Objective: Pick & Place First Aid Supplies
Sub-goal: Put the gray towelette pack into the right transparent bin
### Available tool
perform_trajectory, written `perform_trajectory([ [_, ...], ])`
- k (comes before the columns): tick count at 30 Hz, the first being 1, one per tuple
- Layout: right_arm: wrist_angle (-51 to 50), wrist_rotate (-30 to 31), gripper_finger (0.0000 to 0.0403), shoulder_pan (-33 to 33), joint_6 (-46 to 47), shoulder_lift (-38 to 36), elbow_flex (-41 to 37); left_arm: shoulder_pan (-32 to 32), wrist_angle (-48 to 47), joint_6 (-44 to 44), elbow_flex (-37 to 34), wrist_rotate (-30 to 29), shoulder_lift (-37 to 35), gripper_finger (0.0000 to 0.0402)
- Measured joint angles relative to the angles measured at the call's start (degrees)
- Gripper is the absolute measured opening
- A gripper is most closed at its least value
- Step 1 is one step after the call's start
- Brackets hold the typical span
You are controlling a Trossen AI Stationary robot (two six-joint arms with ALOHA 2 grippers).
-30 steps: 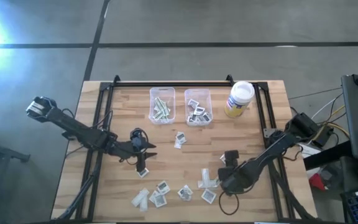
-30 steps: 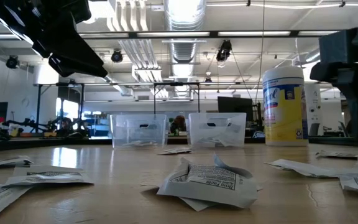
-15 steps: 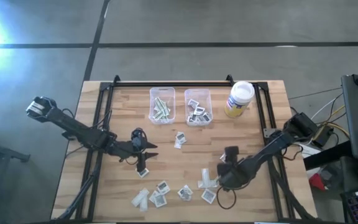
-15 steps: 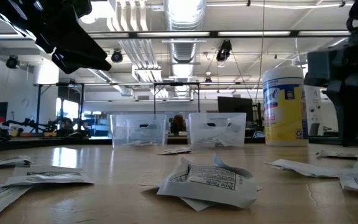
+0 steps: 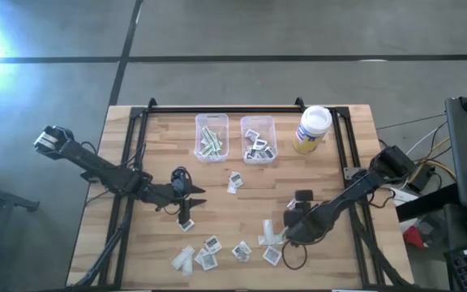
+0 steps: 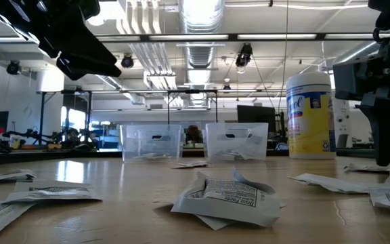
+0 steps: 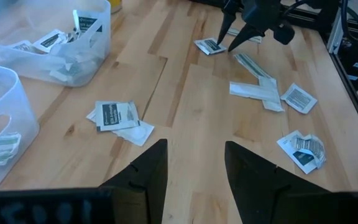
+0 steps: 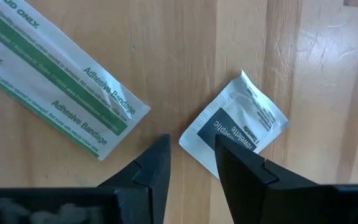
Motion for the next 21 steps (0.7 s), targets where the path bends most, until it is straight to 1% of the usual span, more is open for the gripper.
perform_trajectory([
  [13, 1.67, -1.55, 0.0106, -2.7, -0.25, -0.08, -1.48, -0.01, -0.02, 0.04, 0.0, 0.0, 0.0, 0.0151],
  [21, 2.0, -1.62, 0.0074, -4.22, -0.25, 0.01, -1.77, 0.01, -0.02, 0.02, 0.0, 0.0, 0.0, 0.0151],
])
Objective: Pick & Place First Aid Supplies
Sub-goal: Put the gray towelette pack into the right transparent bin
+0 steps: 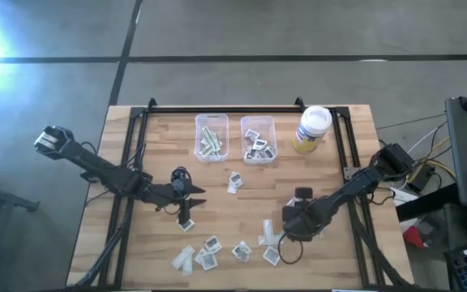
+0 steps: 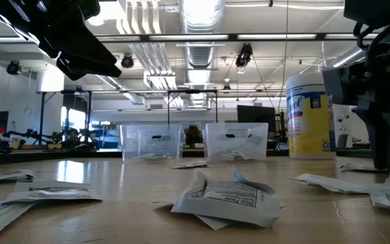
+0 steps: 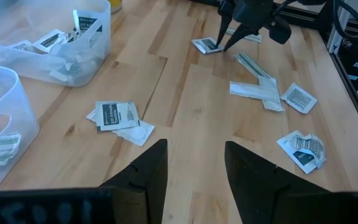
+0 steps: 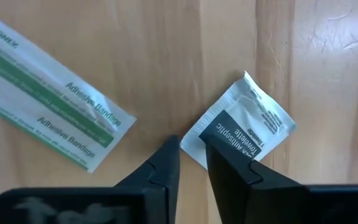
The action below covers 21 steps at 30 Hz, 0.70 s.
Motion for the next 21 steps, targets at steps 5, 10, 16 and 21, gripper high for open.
perform_trajectory([
  [5, 0.09, -0.13, 0.0056, -0.74, 0.0, 0.02, -0.23, -0.02, 0.0, 0.0, 0.0, 0.0, 0.0, 0.0151],
  [10, 0.07, -0.17, 0.0039, -0.74, 0.0, 0.07, -0.25, 0.0, 0.0, 0.0, 0.0, 0.0, 0.0, 0.0151],
  [16, -0.35, -0.28, 0.0011, -0.76, -0.01, 0.14, 0.0, -0.01, 0.0, -0.02, 0.0, 0.0, 0.0, 0.0151],
  [21, -0.71, -0.61, 0.0008, -0.8, 0.06, -1.17, 0.14, 0.01, 0.0, -0.02, 0.0, 0.0, 0.0, 0.0151],
])
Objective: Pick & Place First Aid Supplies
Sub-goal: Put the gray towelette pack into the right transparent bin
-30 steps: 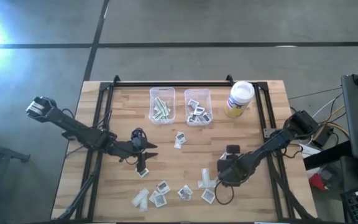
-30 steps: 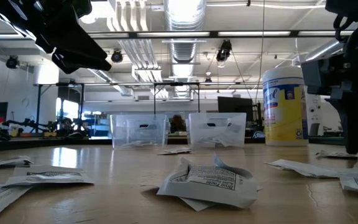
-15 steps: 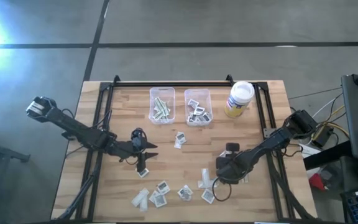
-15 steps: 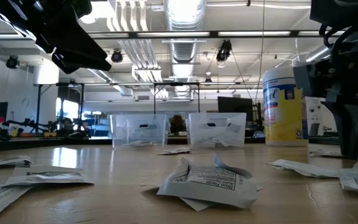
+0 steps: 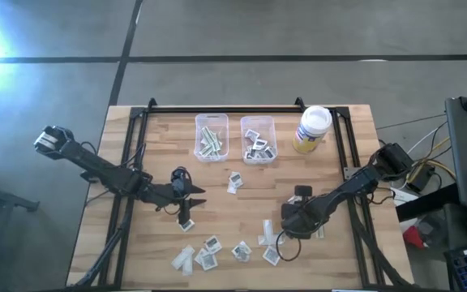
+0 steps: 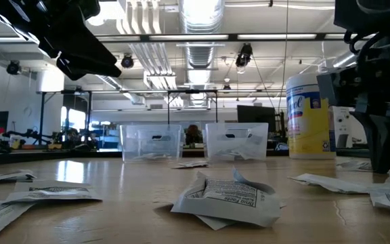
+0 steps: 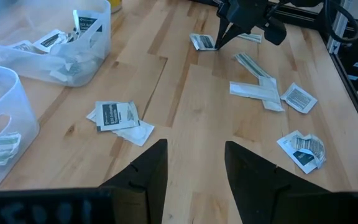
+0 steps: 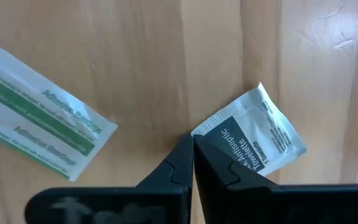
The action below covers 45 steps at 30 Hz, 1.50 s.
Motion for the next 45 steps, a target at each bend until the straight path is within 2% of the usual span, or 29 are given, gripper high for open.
perform_trajectory([
  [13, -0.48, -1.09, 0.0008, 0.01, 0.31, -5.77, 1.52, 0.0, -0.02, -0.02, 0.0, 0.01, 0.0, 0.0151],
  [22, -0.37, -1.09, 0.0008, 0.11, -0.94, -7.05, 4.59, -0.01, -0.02, -0.03, -0.02, 0.02, -0.01, 0.0151],
  [32, -1.03, 1.92, 0.0008, 0.13, -3.6, -7.07, 7.3, -0.02, -0.03, -0.04, -0.07, 0.02, -0.02, 0.0151],
  [39, -5.73, 3.72, 0.0008, 0.13, -3.89, -7.1, 10.43, -0.02, -0.04, -0.04, -0.09, 0.02, -0.02, 0.0151],
  [45, -10.64, 7.82, 0.0008, 0.02, -4.04, -7.1, 14.45, 0.0, -0.04, -0.07, -0.09, 0.02, -0.02, 0.0151],
])
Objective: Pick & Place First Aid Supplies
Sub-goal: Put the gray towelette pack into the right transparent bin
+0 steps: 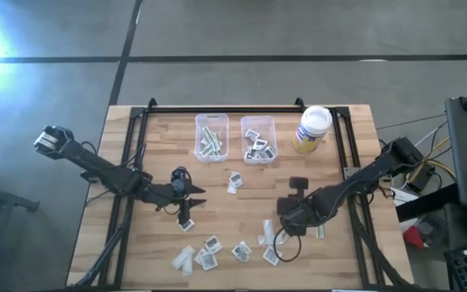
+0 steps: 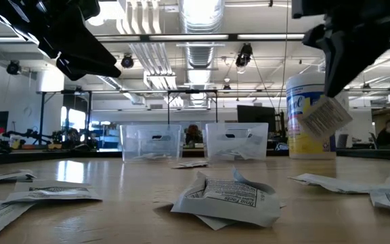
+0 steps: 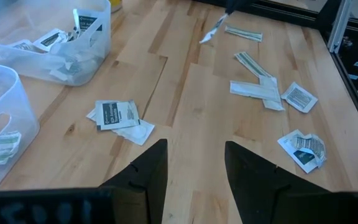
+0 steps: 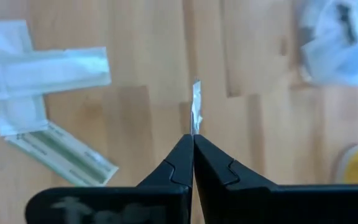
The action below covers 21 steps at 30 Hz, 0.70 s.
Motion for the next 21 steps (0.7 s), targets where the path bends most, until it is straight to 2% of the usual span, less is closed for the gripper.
perform_trajectory([
  [11, -0.34, 10.4, 0.0008, -4.61, -8.16, -0.02, 5.99, -0.02, -0.02, -0.01, 0.0, 0.21, 0.0, 0.0151],
  [21, 0.56, 13.56, 0.0008, -14.16, -17.85, -0.07, 9.98, 0.0, -0.21, -0.2, 0.0, 0.96, 0.0, 0.0151],
])
